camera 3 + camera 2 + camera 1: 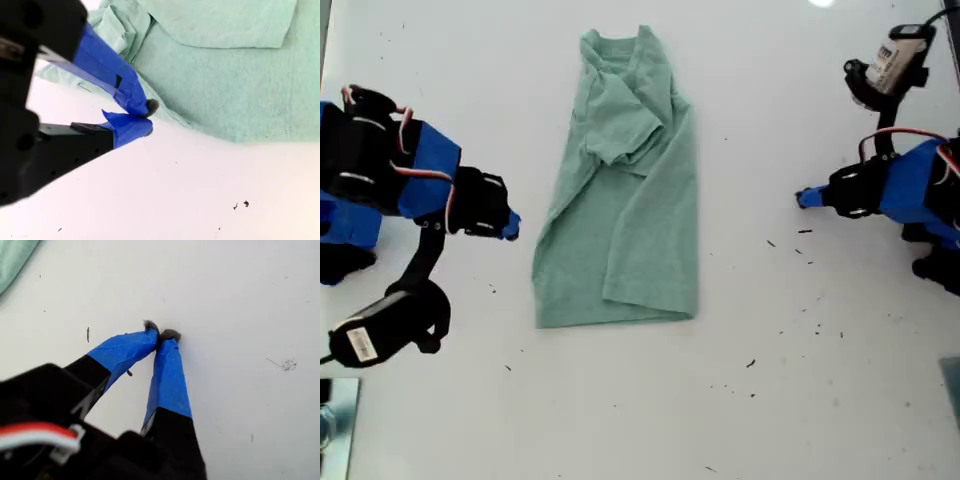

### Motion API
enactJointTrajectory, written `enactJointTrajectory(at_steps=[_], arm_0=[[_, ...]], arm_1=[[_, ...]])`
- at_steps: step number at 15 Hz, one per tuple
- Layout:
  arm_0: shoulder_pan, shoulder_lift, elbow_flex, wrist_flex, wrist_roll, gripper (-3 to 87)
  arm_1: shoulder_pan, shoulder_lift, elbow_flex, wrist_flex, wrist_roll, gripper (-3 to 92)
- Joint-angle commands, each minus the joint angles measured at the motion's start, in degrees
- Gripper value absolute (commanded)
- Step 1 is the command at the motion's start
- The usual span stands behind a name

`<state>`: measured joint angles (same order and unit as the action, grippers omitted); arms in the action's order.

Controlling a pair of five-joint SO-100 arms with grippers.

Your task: Fold t shirt

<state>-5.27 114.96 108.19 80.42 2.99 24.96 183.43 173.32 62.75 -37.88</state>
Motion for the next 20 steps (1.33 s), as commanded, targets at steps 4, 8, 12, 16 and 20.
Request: enactJointTrajectory(at_steps=[4,8,12,16,20], arm_0=[[-2.0,7.7,-5.0,0.2,3.8,25.3],[-0.7,-0.2,-0.6,-4.0,3.9,33.3],[0.5,-3.5,13.6,-16.8,2.5,31.9],[4.7,-15.9,16.8,-28.5,1.7,-0.1],[3.2,-4.3,15.8,-22.9,-0.3,-0.1]], arm_1=[[-0.4,1.1,2.2,0.5,0.6,2.5],[-0.5,1.6,2.3,0.8,0.8,2.5],[-0.9,3.3,2.6,1.8,1.1,2.5],[-0.9,3.7,2.7,1.9,1.1,2.5],[-0.9,4.1,2.9,2.1,1.1,2.5]])
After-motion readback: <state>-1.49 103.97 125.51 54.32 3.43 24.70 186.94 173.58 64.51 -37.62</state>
